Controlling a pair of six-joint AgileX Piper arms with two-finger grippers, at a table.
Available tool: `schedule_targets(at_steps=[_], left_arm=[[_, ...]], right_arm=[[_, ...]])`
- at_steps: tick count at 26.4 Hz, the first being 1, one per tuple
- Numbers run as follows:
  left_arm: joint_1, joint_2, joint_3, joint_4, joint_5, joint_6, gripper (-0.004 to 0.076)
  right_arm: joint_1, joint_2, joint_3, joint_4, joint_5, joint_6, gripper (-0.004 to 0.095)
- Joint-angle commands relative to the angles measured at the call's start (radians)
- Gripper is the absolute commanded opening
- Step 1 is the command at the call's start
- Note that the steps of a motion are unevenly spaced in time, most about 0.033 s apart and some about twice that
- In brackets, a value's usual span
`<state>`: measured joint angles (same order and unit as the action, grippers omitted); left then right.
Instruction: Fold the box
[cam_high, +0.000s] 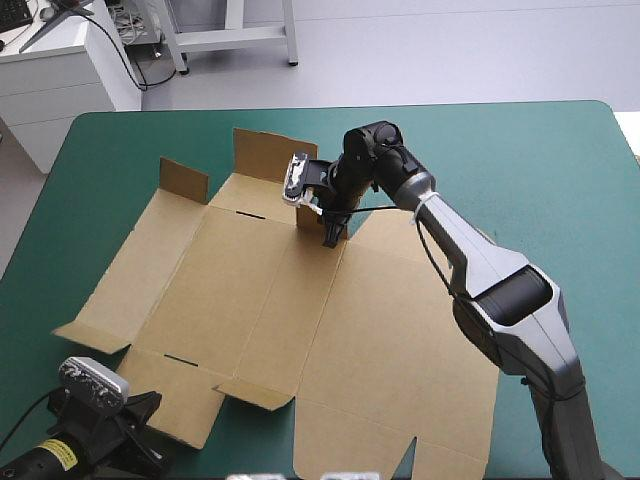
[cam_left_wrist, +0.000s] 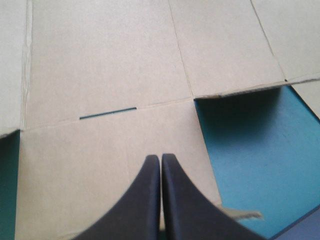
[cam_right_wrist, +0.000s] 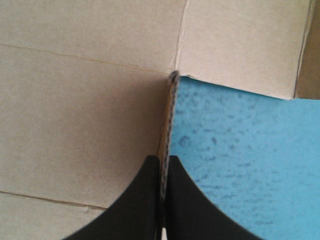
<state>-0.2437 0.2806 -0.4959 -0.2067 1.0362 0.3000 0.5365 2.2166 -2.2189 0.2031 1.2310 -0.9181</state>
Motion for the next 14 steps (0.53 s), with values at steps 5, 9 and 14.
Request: schedule_targets(at_steps=[5, 9, 14], left_arm=[[-0.004, 0.01, -0.029, -0.024, -0.057, -0.001, -0.0008], [-0.004, 0.01, -0.029, -0.024, -0.057, -0.001, -0.0008], [-0.004, 0.01, -0.029, -0.024, -0.057, -0.001, -0.0008]], right_arm=[[0.008, -0.098, -0.001, 0.143, 0.02, -0.037, -0.0004], [0.024, -0.122, 0.086, 0.119, 0.02, -0.056, -0.0004], [0.033, -0.139, 0.139, 0.115, 0.02, -0.074, -0.0004]])
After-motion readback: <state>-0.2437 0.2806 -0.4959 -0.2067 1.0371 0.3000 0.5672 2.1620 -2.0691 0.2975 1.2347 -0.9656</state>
